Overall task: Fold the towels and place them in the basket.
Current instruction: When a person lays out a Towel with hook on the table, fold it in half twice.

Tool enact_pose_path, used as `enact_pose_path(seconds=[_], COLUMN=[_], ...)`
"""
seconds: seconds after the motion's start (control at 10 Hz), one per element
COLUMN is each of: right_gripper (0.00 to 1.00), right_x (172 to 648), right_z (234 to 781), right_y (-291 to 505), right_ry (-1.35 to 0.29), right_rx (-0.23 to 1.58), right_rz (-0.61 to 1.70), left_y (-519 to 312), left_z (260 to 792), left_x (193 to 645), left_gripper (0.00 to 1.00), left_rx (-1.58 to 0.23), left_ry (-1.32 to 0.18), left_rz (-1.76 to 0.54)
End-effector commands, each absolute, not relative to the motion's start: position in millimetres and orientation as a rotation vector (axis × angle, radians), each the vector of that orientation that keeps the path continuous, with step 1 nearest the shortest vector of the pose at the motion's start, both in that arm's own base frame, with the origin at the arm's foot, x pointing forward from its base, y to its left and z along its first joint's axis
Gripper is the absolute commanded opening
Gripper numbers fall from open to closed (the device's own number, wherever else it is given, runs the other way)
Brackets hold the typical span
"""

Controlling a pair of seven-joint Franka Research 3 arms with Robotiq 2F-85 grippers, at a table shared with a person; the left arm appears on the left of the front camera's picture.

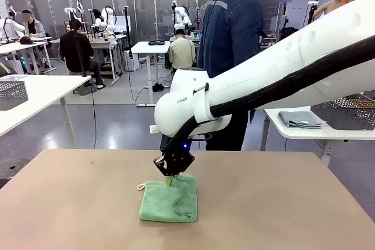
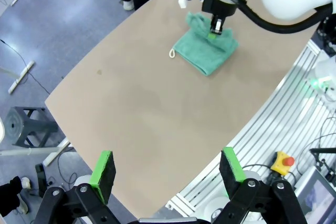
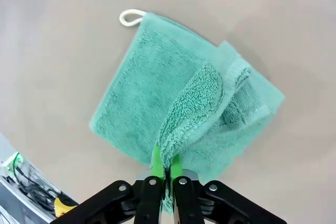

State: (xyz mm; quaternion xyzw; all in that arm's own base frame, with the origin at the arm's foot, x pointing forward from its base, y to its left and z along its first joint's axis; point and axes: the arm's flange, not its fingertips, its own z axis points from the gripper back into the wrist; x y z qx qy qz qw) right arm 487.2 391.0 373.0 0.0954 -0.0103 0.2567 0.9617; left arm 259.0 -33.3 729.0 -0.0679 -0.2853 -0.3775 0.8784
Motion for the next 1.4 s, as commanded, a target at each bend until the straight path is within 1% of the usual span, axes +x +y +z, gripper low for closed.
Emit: enact_pose_path(seconds=[0.0,0.2,0.3,0.4,0.5,0.6,0.7,0.8,0.9,1.2,1.3], right_gripper=[0.00,0.00,0.25,0.43,0.64,0.47,1.00,0.85,1.00,1.00,0.89], right_x=[495.6,498.6,499.7,500.4,499.9,499.3,498.6,497.7,495.1,492.0,495.9], right_z=[365.4,354.0,351.4,350.9,351.9,352.7,352.4,355.3,357.9,364.3,361.1], right_y=[417.7,433.2,438.3,441.5,443.2,443.3,443.3,441.2,439.0,426.5,419.5], right_ry=[0.019,0.051,0.057,0.054,0.052,0.051,0.047,0.040,0.032,0.011,0.025], right_rx=[0.189,0.180,0.177,0.179,0.183,0.185,0.191,0.201,0.211,0.224,0.205], right_rz=[0.521,0.526,0.520,0.516,0.511,0.509,0.506,0.505,0.507,0.498,0.463], left_y=[-33.7,-33.7,-33.7,-33.7,-33.7,-33.7,-33.7,-33.7,-33.7,-33.7,-33.7], left_z=[730.1,730.1,730.1,730.1,730.1,730.1,730.1,730.1,730.1,730.1,730.1], left_x=[259.2,259.2,259.2,259.2,259.2,259.2,259.2,259.2,259.2,259.2,259.2], left_gripper=[1.00,1.00,1.00,1.00,1.00,1.00,1.00,1.00,1.00,1.00,1.00], left_rx=[-0.131,-0.131,-0.131,-0.131,-0.131,-0.131,-0.131,-0.131,-0.131,-0.131,-0.131], left_ry=[-0.597,-0.597,-0.597,-0.597,-0.597,-0.597,-0.597,-0.597,-0.597,-0.597,-0.597], left_rz=[-0.770,-0.770,-0.770,-0.770,-0.770,-0.770,-0.770,-0.770,-0.770,-0.770,-0.770])
